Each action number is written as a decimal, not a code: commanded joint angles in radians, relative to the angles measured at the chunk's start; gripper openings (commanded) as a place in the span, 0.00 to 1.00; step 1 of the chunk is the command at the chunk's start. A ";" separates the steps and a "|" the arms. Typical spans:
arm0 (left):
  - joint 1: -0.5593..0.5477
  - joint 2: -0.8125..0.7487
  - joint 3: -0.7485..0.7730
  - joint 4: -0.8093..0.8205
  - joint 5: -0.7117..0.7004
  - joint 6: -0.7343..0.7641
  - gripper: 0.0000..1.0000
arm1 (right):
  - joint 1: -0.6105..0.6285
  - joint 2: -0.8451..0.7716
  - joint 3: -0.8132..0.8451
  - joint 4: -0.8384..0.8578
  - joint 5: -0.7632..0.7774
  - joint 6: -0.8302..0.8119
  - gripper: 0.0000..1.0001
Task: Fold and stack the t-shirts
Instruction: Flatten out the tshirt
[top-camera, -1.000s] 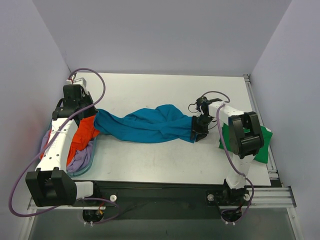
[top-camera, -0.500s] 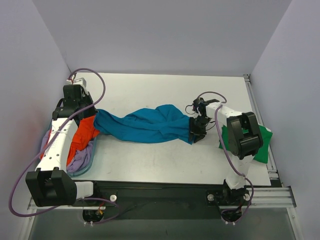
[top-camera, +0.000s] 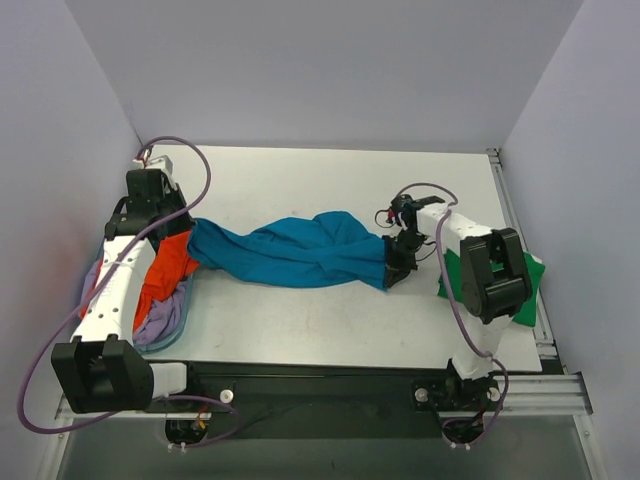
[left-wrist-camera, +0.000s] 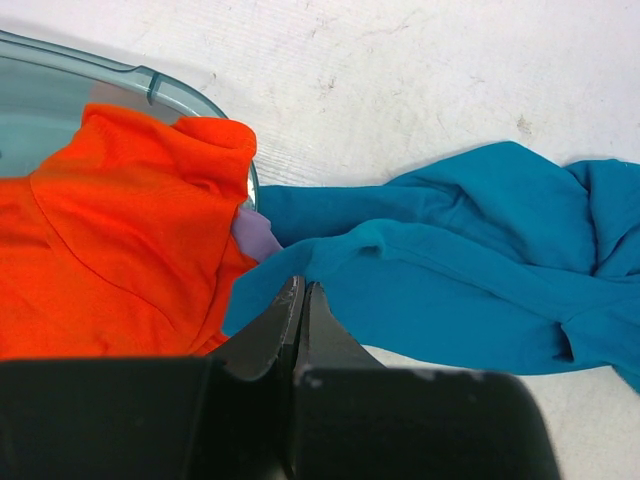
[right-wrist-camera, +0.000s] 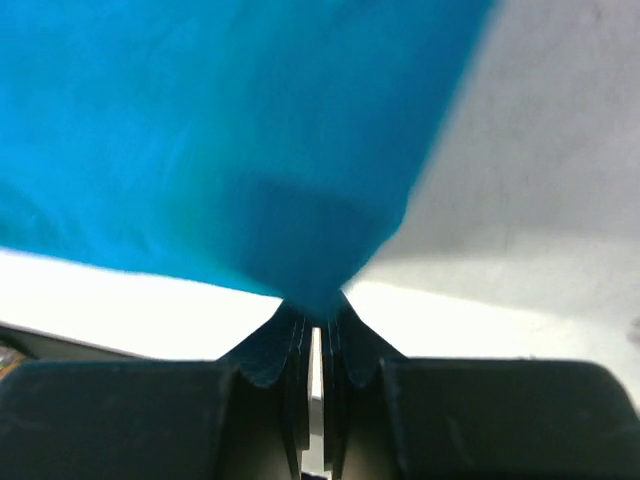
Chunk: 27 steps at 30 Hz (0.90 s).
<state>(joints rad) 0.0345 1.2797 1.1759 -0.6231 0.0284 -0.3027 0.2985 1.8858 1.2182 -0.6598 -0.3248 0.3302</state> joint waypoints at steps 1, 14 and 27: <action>0.004 -0.003 0.019 0.036 0.007 -0.004 0.00 | -0.054 -0.144 0.036 -0.142 -0.052 -0.019 0.00; -0.015 0.046 0.338 0.146 0.019 -0.081 0.00 | -0.243 -0.267 0.720 -0.343 -0.118 0.087 0.00; -0.016 -0.149 0.238 0.195 0.021 -0.115 0.00 | -0.254 -0.437 0.451 -0.295 -0.146 0.096 0.00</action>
<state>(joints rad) 0.0200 1.1809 1.5078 -0.4564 0.0399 -0.4046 0.0406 1.4452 1.8923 -0.9398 -0.4553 0.4194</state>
